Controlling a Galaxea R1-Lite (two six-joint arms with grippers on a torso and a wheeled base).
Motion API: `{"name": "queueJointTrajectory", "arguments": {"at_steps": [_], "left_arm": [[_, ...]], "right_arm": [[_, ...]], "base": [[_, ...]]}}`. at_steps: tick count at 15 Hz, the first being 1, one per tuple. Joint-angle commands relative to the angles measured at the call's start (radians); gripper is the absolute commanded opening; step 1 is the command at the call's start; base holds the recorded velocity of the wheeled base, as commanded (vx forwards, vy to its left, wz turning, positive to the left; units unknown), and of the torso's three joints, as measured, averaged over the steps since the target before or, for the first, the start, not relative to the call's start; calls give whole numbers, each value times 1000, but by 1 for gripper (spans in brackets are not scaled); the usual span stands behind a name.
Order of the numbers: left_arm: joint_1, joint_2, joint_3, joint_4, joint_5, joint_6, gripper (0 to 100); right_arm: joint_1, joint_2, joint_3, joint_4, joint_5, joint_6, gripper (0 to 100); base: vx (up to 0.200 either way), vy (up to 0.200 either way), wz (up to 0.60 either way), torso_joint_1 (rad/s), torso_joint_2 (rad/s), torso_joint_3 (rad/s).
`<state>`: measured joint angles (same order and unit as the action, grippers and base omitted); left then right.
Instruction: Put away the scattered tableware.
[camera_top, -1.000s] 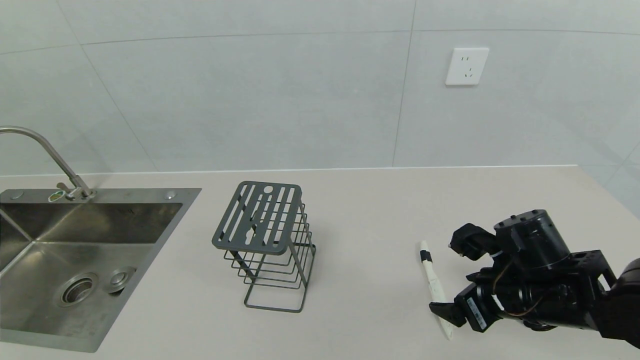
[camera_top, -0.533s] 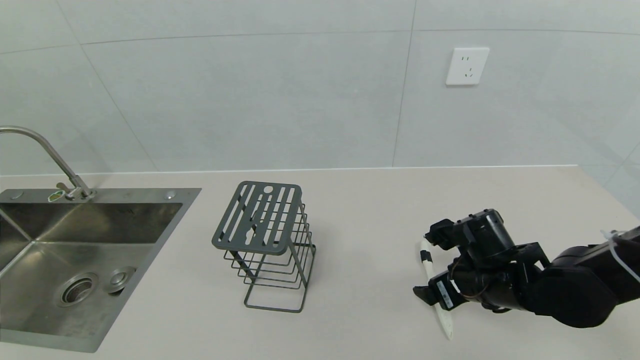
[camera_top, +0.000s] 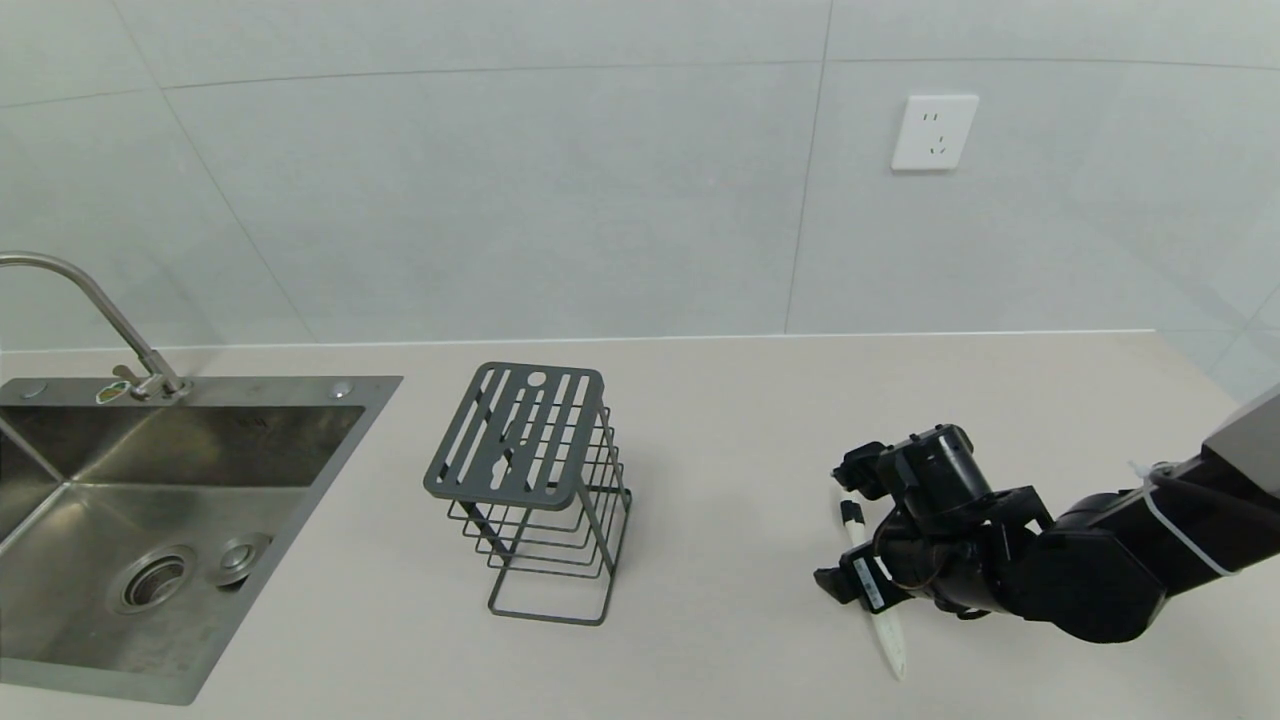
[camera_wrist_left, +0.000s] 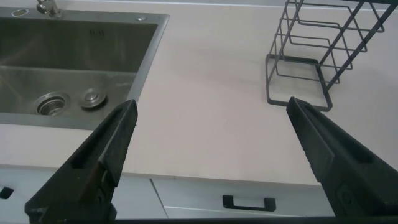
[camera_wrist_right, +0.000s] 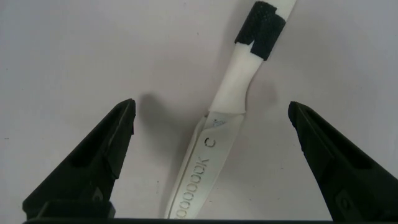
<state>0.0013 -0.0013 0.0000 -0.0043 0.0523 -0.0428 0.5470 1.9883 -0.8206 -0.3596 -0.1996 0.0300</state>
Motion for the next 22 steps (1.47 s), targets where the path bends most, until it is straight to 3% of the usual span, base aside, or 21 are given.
{"name": "queueJointTrajectory", "arguments": {"at_steps": [1, 6, 7, 18, 22], "left_arm": [[0, 1, 0, 0, 0, 0, 100], [0, 1, 0, 0, 0, -2, 100], [0, 1, 0, 0, 0, -2, 100], [0, 1, 0, 0, 0, 1, 100], [0, 1, 0, -10, -8, 0, 100]], "right_arm": [[1, 15, 1, -18, 0, -1, 100], [-1, 33, 3, -30, 2, -2, 100], [-2, 35, 9, -30, 2, -2, 0], [-22, -32, -22, -30, 15, -12, 0], [-22, -187, -11, -29, 40, -139, 0]], "base": [[0, 0, 0, 0, 0, 0], [0, 0, 0, 0, 0, 0], [0, 0, 0, 0, 0, 0], [0, 0, 0, 0, 0, 0], [0, 0, 0, 0, 0, 0]]}}
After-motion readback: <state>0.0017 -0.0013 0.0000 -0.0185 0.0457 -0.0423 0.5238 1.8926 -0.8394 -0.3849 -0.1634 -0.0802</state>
